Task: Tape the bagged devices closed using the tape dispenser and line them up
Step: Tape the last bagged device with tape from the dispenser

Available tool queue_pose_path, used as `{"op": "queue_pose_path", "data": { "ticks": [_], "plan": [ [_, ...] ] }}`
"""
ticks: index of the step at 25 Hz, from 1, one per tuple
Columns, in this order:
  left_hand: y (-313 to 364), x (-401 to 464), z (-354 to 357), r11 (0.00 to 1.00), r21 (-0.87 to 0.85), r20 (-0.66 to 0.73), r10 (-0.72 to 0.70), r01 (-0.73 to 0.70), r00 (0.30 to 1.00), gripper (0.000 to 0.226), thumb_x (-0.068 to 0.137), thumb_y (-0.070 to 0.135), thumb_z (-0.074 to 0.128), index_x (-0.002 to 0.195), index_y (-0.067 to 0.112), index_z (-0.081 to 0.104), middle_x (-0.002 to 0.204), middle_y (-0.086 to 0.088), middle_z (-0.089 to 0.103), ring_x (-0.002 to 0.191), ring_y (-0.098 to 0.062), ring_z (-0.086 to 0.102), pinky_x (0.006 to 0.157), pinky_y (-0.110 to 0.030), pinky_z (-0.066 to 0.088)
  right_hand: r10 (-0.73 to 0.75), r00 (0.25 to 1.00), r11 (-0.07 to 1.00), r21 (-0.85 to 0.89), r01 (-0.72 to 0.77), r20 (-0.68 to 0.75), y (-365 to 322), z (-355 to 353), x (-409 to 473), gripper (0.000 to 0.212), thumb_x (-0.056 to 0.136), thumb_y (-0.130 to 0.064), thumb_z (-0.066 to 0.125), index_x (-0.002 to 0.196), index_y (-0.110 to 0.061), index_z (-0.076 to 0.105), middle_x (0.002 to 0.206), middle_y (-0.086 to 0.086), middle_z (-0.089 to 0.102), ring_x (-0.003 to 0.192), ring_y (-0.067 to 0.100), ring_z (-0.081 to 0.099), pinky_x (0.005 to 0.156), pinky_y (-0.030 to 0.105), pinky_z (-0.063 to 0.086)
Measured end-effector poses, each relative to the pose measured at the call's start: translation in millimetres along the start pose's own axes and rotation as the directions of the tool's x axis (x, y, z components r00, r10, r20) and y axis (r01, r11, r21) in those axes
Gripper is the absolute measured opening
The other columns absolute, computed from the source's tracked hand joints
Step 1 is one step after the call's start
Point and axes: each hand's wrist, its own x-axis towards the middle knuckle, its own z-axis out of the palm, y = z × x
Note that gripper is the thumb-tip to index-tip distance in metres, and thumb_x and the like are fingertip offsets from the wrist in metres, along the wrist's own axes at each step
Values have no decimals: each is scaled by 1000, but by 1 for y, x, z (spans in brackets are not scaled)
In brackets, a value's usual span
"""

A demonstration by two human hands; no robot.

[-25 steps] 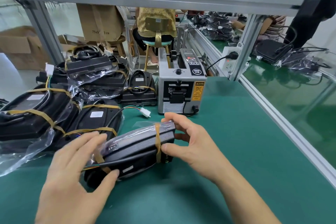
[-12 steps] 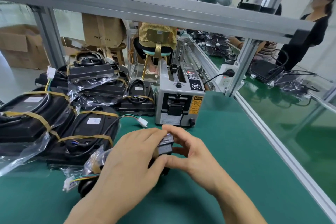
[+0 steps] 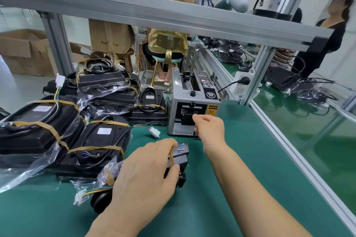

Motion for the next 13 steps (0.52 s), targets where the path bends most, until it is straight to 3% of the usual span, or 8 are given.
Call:
{"op": "queue_pose_path", "data": {
  "ticks": [2, 4, 7, 13],
  "plan": [
    [3, -4, -4, 1000, 19, -28, 6, -6, 1000, 37, 85, 41, 57, 122, 42, 48, 84, 31, 41, 93, -5, 52, 83, -20, 39, 12, 995, 1000, -10, -13, -100, -1, 9, 11, 20, 88, -26, 66, 68, -24, 63, 82, 0, 65, 83, 22, 58, 81, 33, 48],
    [4, -7, -6, 999, 32, -64, 9, -7, 998, 38, 86, 41, 55, 123, 40, 47, 96, 26, 51, 98, -5, 52, 77, -17, 30, 21, 984, 1000, -13, -23, -179, -2, 14, 18, 19, 86, -28, 69, 69, -25, 62, 87, 1, 66, 86, 22, 59, 79, 30, 45],
    [6, -10, -8, 999, 34, -46, -16, 18, 999, 40, 87, 42, 52, 126, 41, 45, 108, 22, 55, 101, -4, 50, 75, -15, 24, 54, 965, 998, 1, -55, -258, -4, 18, 25, 24, 81, -28, 73, 62, -25, 60, 80, 1, 63, 81, 24, 59, 74, 29, 44],
    [6, -9, -8, 998, 45, -20, -32, 33, 999, 40, 86, 42, 51, 126, 41, 44, 104, 23, 53, 99, -3, 49, 72, -15, 21, 126, 939, 989, 116, -93, -320, -8, 31, 29, 27, 77, -17, 76, 59, -24, 58, 74, 0, 64, 76, 25, 62, 72, 30, 50]
  ]
}}
